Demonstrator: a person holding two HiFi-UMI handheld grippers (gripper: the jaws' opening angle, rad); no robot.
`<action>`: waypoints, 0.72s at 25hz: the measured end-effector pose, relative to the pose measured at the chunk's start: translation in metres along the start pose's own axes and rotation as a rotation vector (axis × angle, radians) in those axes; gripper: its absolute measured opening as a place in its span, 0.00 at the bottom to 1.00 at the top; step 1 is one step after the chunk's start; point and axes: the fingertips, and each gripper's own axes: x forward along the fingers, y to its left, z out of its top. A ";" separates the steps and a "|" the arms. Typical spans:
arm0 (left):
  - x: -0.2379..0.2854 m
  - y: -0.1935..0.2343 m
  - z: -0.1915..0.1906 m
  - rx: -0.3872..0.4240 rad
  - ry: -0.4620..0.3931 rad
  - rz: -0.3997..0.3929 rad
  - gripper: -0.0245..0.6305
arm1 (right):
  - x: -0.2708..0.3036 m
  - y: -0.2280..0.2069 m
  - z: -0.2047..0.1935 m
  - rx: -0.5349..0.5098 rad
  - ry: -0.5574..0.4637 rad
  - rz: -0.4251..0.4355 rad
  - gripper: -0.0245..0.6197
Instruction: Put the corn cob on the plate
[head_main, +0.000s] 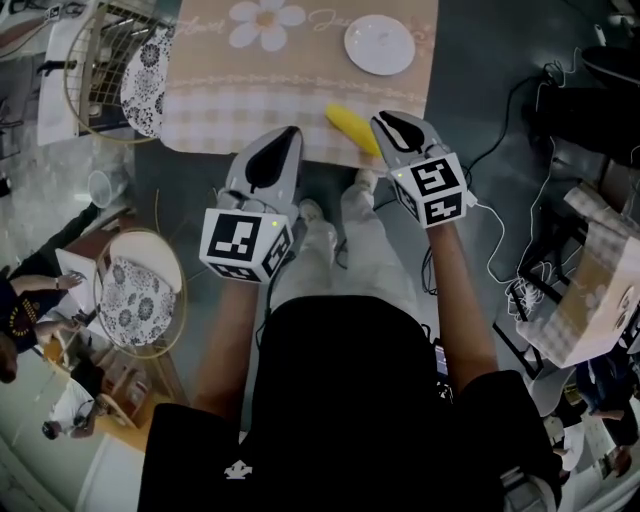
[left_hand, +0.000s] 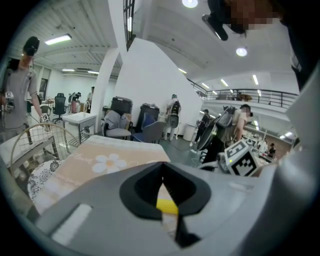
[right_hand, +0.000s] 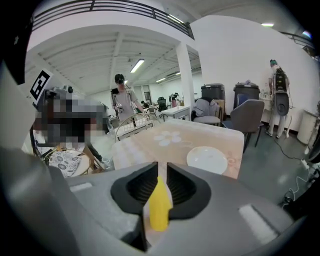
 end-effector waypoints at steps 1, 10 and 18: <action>-0.001 0.001 -0.002 -0.002 0.005 0.005 0.05 | 0.005 0.002 -0.004 -0.002 0.013 0.008 0.13; -0.002 0.008 -0.014 -0.031 0.020 0.032 0.05 | 0.047 0.012 -0.051 0.016 0.126 0.067 0.28; -0.004 0.012 -0.027 -0.043 0.043 0.046 0.05 | 0.065 0.014 -0.079 -0.016 0.194 0.092 0.35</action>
